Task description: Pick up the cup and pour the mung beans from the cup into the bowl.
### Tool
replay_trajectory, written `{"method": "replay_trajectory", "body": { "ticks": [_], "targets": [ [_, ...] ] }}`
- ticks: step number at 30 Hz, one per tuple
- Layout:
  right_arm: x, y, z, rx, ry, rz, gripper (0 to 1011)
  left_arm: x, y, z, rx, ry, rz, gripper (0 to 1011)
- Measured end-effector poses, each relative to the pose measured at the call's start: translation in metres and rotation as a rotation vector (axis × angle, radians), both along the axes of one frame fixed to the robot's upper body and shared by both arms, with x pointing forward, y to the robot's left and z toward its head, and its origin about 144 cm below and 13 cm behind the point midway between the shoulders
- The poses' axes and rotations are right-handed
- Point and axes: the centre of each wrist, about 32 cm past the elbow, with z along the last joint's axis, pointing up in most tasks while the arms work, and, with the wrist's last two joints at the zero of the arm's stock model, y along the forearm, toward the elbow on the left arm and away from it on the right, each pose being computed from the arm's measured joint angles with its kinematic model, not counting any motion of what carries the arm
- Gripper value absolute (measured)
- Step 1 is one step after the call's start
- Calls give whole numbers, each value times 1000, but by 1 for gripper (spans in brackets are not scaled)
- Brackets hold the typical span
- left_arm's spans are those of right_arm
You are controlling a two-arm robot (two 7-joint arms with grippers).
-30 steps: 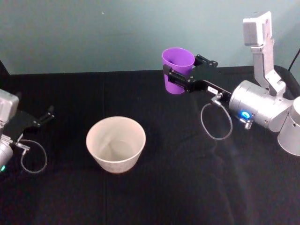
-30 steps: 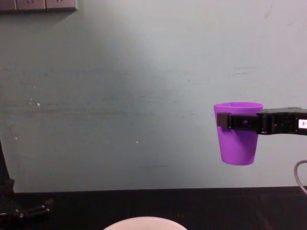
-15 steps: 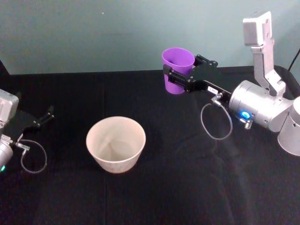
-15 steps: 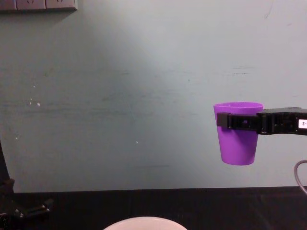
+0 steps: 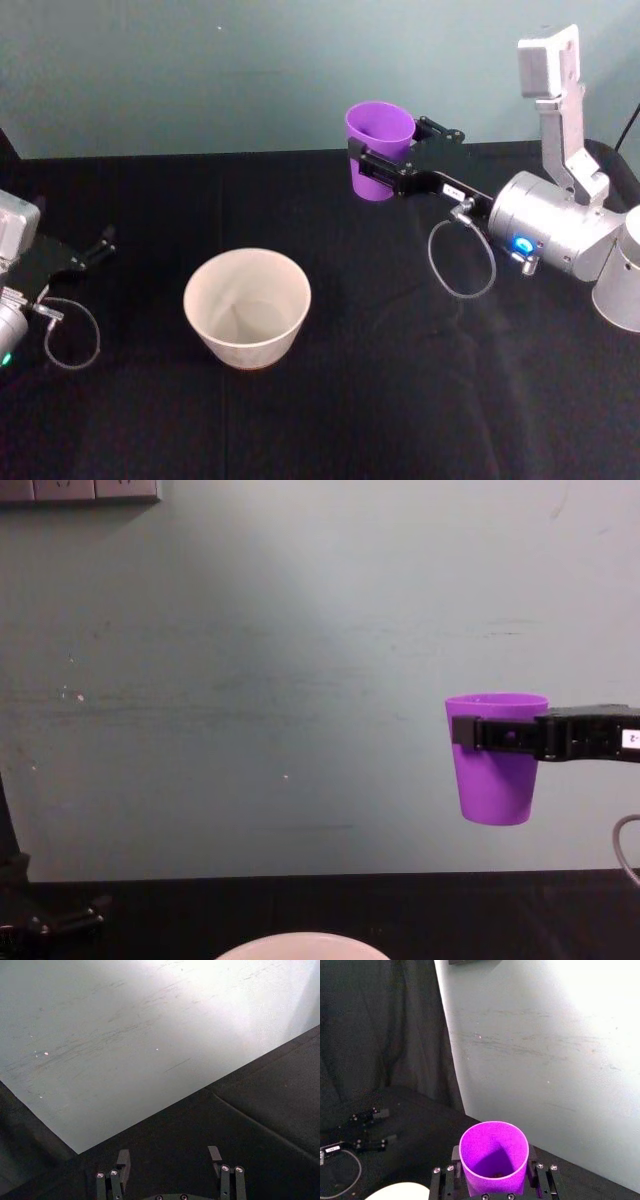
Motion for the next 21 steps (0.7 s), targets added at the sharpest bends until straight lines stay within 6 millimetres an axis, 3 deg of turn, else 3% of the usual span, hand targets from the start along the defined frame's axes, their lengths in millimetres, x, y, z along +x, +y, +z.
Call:
{"method": "replay_trajectory", "body": {
  "ticks": [13, 21],
  "targets": [
    [22, 13, -11, -63, -21, 40, 735, 0, 0, 0, 0, 0, 0, 1012],
    [18, 33, -30, -228, -103, 69, 735, 0, 0, 0, 0, 0, 0, 1012]
  ]
}}
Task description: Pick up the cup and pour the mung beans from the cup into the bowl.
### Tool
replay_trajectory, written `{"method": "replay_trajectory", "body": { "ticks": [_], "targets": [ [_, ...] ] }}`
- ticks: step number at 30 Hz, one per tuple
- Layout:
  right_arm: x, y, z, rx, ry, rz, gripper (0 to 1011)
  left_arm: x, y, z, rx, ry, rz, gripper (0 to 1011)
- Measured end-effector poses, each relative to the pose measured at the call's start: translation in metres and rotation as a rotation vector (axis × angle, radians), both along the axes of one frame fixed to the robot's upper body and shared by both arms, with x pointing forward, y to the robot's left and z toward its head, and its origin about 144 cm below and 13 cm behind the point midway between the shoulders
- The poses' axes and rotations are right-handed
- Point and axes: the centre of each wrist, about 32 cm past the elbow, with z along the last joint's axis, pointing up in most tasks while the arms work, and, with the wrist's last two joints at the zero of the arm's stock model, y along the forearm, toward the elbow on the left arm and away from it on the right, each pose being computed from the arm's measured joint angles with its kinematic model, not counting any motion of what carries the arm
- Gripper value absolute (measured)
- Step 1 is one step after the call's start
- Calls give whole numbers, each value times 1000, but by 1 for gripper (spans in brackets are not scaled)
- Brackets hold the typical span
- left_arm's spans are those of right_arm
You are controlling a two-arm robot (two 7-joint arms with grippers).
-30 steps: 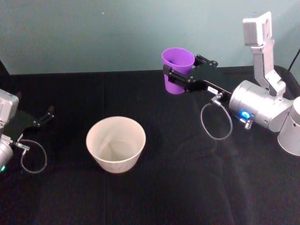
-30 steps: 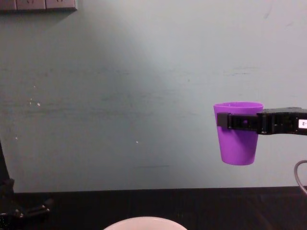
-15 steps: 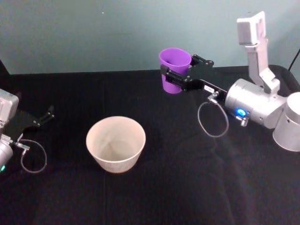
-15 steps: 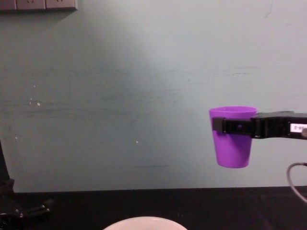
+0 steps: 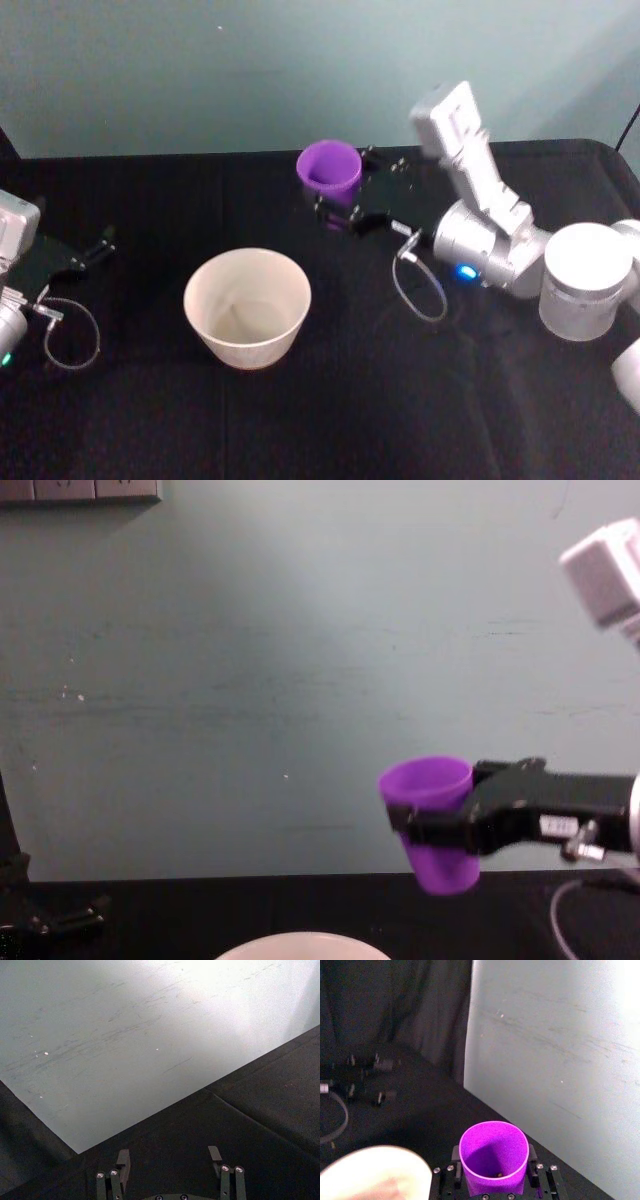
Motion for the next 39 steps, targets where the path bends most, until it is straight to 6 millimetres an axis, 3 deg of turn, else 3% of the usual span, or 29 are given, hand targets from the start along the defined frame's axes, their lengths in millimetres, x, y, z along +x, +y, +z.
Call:
{"method": "replay_trajectory", "body": {
  "ticks": [9, 21, 39],
  "targets": [
    [-15, 11, -15, -287, -186, 31, 735, 0, 0, 0, 0, 0, 0, 1011],
    [-25, 21, -16, -439, -327, 59, 735, 0, 0, 0, 0, 0, 0, 1012],
    [-31, 52, -13, -752, -634, 81, 735, 0, 0, 0, 0, 0, 0, 1011]
  ]
}}
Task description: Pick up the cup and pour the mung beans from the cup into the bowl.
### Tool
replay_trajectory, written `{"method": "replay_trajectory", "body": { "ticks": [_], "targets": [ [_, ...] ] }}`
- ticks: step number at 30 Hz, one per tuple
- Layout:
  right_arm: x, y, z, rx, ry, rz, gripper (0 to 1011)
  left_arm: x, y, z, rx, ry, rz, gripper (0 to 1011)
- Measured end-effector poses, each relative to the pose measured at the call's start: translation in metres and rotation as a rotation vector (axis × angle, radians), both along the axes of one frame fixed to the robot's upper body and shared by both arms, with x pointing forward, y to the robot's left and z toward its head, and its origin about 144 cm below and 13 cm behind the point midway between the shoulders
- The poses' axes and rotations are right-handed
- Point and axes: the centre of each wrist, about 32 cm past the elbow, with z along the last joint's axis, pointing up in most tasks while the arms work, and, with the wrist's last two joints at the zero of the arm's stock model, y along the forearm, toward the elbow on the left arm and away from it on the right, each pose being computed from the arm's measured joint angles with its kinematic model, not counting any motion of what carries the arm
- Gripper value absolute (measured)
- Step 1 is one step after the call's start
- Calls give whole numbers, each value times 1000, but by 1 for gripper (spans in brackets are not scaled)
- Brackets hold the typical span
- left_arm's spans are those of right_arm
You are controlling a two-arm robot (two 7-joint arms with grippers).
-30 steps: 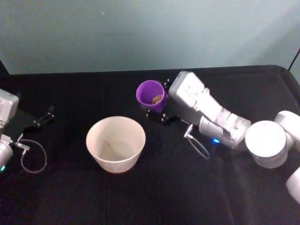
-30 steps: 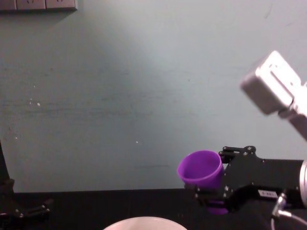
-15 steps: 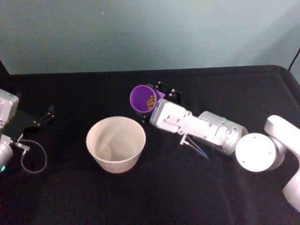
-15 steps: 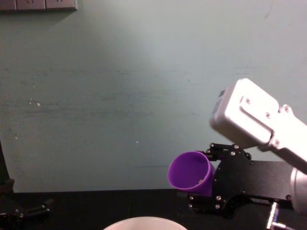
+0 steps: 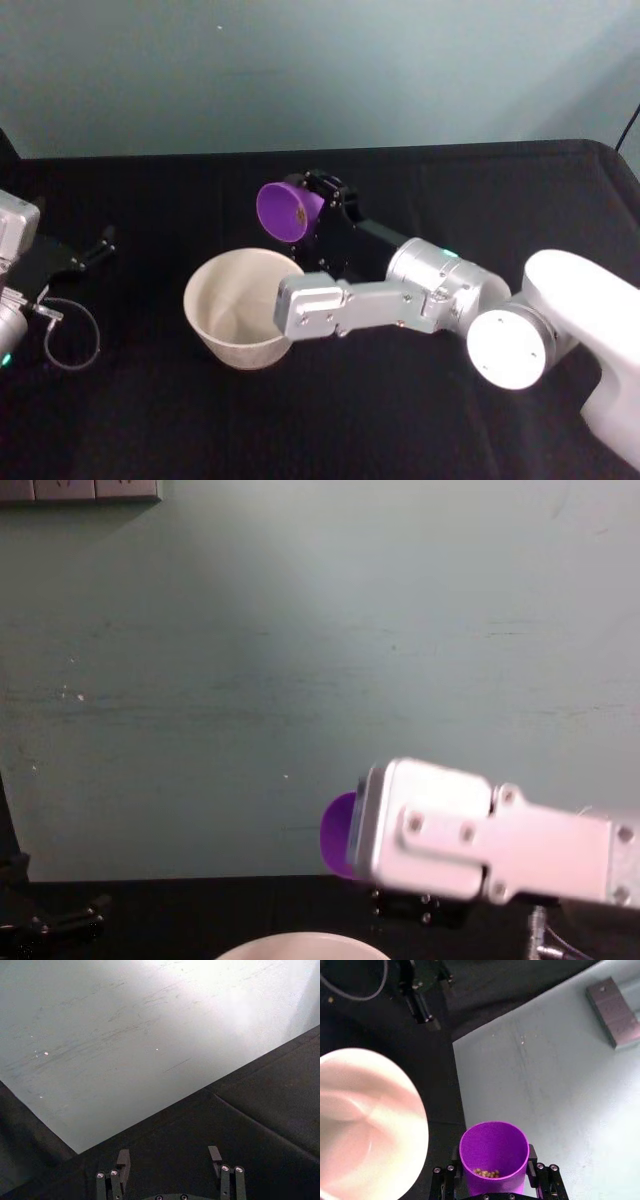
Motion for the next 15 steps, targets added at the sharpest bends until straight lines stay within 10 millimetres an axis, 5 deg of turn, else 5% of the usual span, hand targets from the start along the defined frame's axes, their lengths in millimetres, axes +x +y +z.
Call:
{"method": "replay_trajectory", "body": {
  "ticks": [15],
  "targets": [
    [-4, 5, -22, -176, -162, 21, 735, 0, 0, 0, 0, 0, 0, 1011]
  ]
}}
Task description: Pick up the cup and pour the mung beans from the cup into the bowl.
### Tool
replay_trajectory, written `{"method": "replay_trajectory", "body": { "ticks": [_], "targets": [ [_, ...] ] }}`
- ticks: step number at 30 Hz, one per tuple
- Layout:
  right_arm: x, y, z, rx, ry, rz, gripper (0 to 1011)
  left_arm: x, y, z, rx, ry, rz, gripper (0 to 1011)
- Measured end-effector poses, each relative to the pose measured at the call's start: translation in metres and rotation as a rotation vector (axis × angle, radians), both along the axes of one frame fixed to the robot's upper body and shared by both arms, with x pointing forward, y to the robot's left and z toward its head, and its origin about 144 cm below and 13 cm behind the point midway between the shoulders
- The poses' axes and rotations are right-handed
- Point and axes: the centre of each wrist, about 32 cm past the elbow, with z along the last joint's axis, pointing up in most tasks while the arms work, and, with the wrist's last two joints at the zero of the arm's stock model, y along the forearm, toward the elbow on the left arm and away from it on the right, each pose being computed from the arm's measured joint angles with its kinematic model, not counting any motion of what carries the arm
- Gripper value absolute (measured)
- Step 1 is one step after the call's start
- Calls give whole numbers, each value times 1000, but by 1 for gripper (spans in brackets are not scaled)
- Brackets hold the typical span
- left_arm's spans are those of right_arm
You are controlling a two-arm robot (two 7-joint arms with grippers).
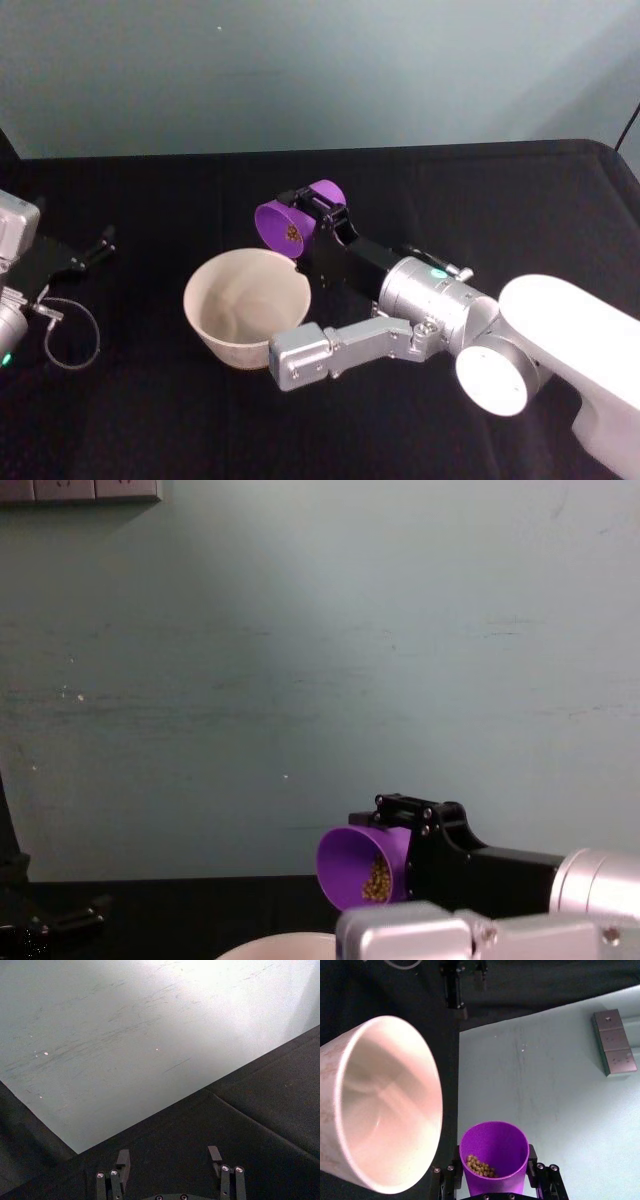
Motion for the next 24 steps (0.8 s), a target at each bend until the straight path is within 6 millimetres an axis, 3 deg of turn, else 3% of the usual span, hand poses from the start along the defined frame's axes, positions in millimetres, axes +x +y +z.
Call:
{"method": "replay_trajectory", "body": {
  "ticks": [24],
  "targets": [
    [-1, 1, -19, -151, -159, 29, 735, 0, 0, 0, 0, 0, 0, 1011]
  ]
}}
